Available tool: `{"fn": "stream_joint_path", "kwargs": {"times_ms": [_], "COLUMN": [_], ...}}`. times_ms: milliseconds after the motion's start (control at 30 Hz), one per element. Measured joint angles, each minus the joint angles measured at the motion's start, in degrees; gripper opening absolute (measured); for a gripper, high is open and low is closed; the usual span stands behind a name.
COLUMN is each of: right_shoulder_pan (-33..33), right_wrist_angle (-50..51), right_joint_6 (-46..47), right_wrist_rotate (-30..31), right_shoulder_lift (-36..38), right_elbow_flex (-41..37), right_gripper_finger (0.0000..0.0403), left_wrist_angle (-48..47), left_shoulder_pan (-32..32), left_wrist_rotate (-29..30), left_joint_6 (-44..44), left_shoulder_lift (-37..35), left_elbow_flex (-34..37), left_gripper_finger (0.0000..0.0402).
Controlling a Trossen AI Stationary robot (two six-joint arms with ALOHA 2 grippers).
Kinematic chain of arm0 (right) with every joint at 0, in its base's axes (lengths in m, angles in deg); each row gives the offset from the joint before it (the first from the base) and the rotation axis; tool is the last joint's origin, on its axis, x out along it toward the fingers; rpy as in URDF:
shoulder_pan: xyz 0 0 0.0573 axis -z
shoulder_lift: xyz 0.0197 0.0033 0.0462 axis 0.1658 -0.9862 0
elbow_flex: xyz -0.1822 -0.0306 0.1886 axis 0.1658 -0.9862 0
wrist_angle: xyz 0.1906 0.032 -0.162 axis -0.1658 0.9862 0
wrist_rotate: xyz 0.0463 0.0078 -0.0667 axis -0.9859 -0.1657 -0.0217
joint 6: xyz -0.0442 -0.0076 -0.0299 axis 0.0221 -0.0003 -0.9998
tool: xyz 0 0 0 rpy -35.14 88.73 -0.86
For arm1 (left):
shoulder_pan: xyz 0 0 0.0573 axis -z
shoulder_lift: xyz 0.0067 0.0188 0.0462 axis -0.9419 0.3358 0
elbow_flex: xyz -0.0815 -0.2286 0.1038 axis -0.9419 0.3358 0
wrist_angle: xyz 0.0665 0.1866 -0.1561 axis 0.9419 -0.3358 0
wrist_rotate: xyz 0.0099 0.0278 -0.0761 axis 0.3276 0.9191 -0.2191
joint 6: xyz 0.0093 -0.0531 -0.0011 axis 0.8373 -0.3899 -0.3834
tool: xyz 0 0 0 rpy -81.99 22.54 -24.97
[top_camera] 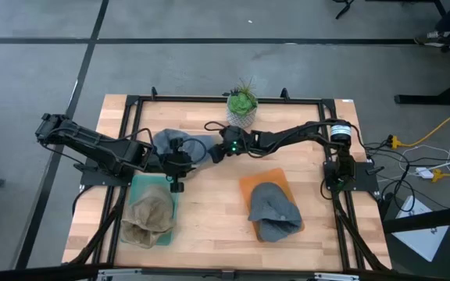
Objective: Pick & Place hat
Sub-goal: Put the blue cap into the orange bin
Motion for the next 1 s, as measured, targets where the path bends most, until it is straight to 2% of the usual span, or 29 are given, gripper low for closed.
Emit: {"fn": "stream_joint_path", "kwargs": {"times_ms": [300, 500, 667, 800, 1000], "right_shoulder_pan": [0.32, 0.33, 0.33, 0.31, 0.17], "right_wrist_angle": [-2.03, -2.26, -2.39, -2.28, -2.47], "right_joint_6": [2.07, 2.08, -1.82, -5.36, -10.7], "right_wrist_rotate": [-2.98, -3.53, -4.01, -4.39, -4.63], "right_shoulder_lift": [-1.32, -4.47, -8.04, -9.54, -9.4], "right_elbow_flex": [0.96, 4.8, 9.76, 13.0, 15.55], "right_gripper_finger": [0.0208, 0.018, 0.0157, 0.0115, 0.0015], "left_wrist_angle": [0.03, 0.02, 0.07, 0.04, 0.04], "left_shoulder_pan": [0.0, 0.0, 0.0, 0.0, 0.0], "left_wrist_rotate": [0.0, 0.04, 0.04, 0.05, 0.07], "left_joint_6": [0.0, 0.0, -0.02, 0.0, 0.37], "left_shoulder_lift": [0.0, 0.02, 0.02, 0.02, 0.02], "left_elbow_flex": [0.02, 0.02, 0.02, 0.02, 0.02], "left_gripper_finger": [0.0067, 0.0064, 0.0066, 0.0067, 0.0065]}}
